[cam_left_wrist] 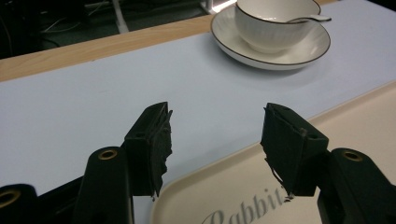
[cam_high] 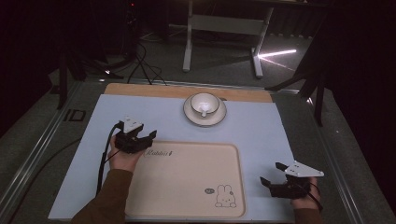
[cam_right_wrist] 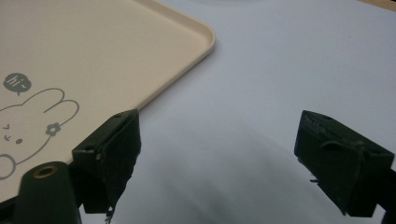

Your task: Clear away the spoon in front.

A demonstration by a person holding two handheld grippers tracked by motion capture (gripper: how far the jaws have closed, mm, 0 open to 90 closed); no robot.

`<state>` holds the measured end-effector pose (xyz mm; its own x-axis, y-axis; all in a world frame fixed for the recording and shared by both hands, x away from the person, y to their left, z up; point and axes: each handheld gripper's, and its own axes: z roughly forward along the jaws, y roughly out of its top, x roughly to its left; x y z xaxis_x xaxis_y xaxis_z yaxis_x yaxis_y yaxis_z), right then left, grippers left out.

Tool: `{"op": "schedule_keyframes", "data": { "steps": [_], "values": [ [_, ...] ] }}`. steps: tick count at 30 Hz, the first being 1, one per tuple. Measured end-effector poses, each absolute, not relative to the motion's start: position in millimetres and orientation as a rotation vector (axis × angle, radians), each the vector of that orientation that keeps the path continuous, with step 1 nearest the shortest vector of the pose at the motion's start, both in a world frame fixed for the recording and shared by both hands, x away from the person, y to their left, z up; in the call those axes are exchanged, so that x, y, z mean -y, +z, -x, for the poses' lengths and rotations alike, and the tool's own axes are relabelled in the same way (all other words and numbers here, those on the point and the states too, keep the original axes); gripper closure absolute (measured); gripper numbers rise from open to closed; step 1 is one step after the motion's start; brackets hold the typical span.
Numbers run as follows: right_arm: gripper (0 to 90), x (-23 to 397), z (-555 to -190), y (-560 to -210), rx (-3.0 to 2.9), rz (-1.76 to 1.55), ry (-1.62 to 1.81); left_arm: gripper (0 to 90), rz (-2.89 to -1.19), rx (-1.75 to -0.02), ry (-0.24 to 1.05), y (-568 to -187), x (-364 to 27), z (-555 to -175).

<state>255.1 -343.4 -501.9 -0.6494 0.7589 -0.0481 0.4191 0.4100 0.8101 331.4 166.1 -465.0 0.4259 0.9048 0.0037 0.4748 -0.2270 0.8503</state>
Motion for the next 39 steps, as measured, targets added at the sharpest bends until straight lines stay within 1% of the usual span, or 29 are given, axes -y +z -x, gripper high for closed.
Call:
{"op": "schedule_keyframes", "data": {
  "steps": [7, 17, 27, 31, 39],
  "values": [
    [14.3, 342, -256, -503, -2.266, -1.009, 1.118, 40.4, -1.876, -1.11, 0.672, -459, -141, -344],
    [14.3, 340, -256, -503, -2.279, -0.995, 1.098, 40.8, -1.864, -1.112, 0.671, -456, -118, -368],
    [14.3, 340, -255, -503, -2.279, -0.994, 1.099, 41.0, -1.894, -1.099, 0.667, -454, -88, -400],
    [14.3, 340, -255, -503, -2.276, -0.997, 1.1, 41.2, -1.878, -1.106, 0.655, -453, -82, -406],
    [14.3, 340, -254, -503, -2.267, -1.006, 1.107, 41.5, -1.898, -1.084, 0.648, -449, -57, -424]
  ]
}}
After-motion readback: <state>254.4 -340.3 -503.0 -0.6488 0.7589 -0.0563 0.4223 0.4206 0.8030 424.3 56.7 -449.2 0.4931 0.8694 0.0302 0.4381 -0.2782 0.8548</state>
